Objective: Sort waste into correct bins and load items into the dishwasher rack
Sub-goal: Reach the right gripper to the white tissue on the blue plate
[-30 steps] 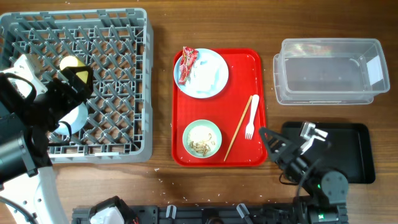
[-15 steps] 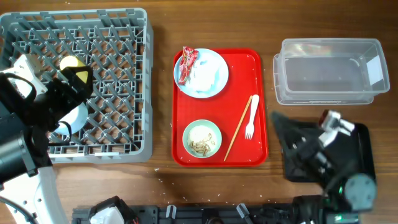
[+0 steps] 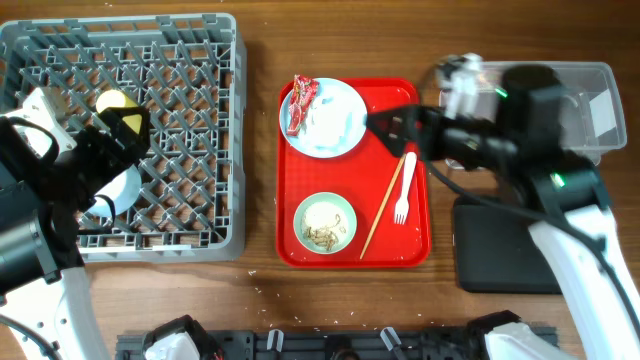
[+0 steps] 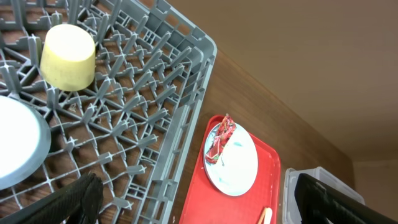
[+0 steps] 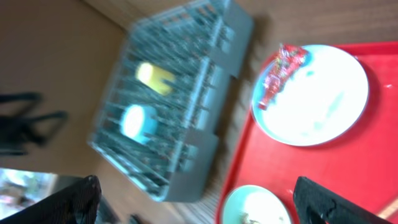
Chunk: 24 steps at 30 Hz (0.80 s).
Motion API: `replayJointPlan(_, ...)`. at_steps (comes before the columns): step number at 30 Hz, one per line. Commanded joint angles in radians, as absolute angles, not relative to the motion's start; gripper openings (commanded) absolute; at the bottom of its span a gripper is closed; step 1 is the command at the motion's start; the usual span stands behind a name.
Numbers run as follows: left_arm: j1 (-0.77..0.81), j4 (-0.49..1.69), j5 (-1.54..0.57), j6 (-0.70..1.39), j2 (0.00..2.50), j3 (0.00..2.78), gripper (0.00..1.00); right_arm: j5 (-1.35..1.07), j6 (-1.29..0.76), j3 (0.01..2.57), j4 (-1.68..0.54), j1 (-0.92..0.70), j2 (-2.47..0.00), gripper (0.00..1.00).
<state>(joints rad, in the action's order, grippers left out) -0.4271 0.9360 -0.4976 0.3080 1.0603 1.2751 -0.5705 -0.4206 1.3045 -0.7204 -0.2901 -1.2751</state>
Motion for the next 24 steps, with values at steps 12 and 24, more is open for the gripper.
replayJointPlan(12,-0.424,0.934,-0.496,0.299,1.056,1.277,1.0,-0.195,-0.574,1.51,-0.606,-0.474,-1.761,0.99)
replayJointPlan(24,-0.424,0.934,-0.496,0.299,1.056,1.277,1.0,-0.057,-0.45,1.51,-0.502,-0.545,-2.013,0.68)
